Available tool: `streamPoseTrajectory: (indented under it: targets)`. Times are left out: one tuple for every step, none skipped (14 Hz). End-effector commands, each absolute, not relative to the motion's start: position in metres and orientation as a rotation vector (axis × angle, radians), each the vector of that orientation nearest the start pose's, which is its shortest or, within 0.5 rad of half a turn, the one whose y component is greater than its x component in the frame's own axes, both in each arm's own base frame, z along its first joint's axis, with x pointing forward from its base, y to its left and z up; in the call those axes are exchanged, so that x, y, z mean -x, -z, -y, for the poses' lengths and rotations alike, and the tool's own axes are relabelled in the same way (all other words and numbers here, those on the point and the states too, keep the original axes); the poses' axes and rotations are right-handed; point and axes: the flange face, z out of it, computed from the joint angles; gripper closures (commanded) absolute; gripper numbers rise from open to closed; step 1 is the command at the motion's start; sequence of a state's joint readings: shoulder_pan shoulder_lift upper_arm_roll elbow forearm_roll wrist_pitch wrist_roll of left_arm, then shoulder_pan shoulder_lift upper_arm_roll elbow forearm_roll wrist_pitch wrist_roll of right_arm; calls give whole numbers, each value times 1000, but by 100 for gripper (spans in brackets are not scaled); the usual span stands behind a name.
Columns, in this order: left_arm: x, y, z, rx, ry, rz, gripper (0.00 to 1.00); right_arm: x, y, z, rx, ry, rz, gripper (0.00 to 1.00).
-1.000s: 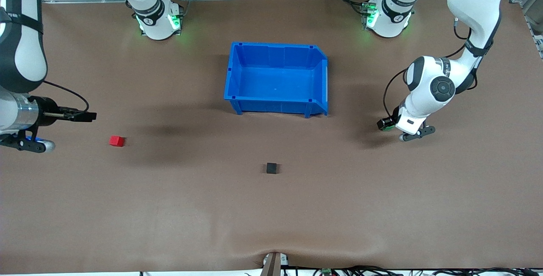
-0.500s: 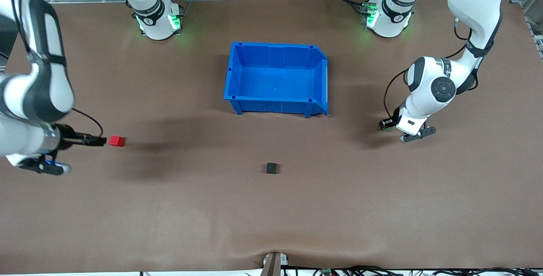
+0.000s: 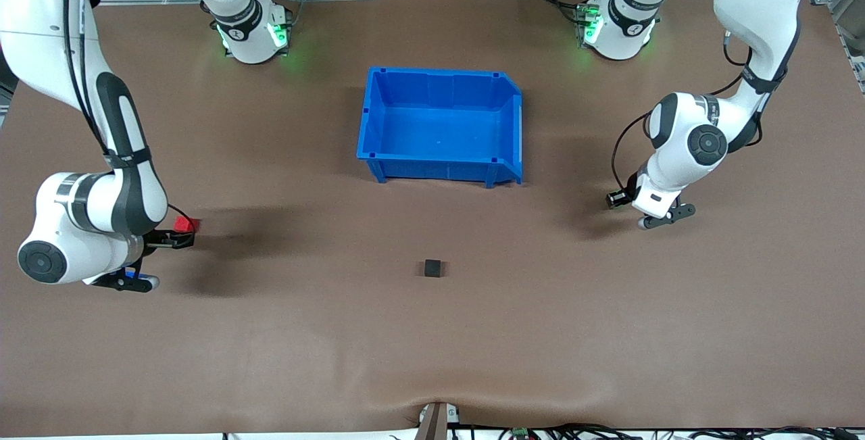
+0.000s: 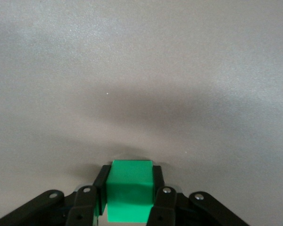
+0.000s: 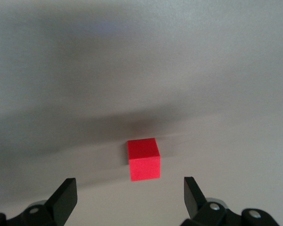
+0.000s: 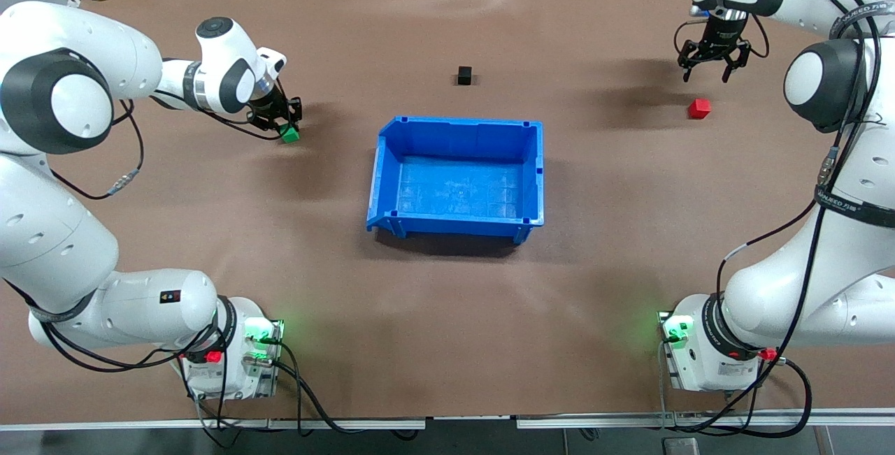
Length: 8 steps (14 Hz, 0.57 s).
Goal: Attach green and red cubes to black cube
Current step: 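Grasp the red cube with the right gripper while the left gripper lifts green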
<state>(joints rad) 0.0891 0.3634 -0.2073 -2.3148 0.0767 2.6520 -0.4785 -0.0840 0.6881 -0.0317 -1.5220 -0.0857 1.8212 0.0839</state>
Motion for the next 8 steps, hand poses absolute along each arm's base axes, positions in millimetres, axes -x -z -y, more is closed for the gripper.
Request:
streamPoseTrajectory:
  targets:
    - [-522,-187,58,3123,-23,513,100,-649,-216,84,3175,-616,-219,5]
    - [-524,-189,54,3121,-16,532,100,-646,-207,89,3175,-595,-226,9]
    - [-528,-193,52,3119,1,557,100,-641,-201,93,3169,-606,-234,15]
    - [-533,-198,53,3116,18,583,100,-640,-199,90,3166,-615,-234,29]
    - [-536,-202,54,3113,29,606,100,-636,-194,88,3163,-630,-227,49]
    - [-541,-206,56,3114,45,623,100,-635,-189,89,3161,-635,-226,49]
    - [-546,-210,62,3104,48,679,100,-633,-184,92,3157,-652,-229,40]
    - [-553,-215,66,3083,36,760,100,-633,-183,92,3158,-652,-223,40]
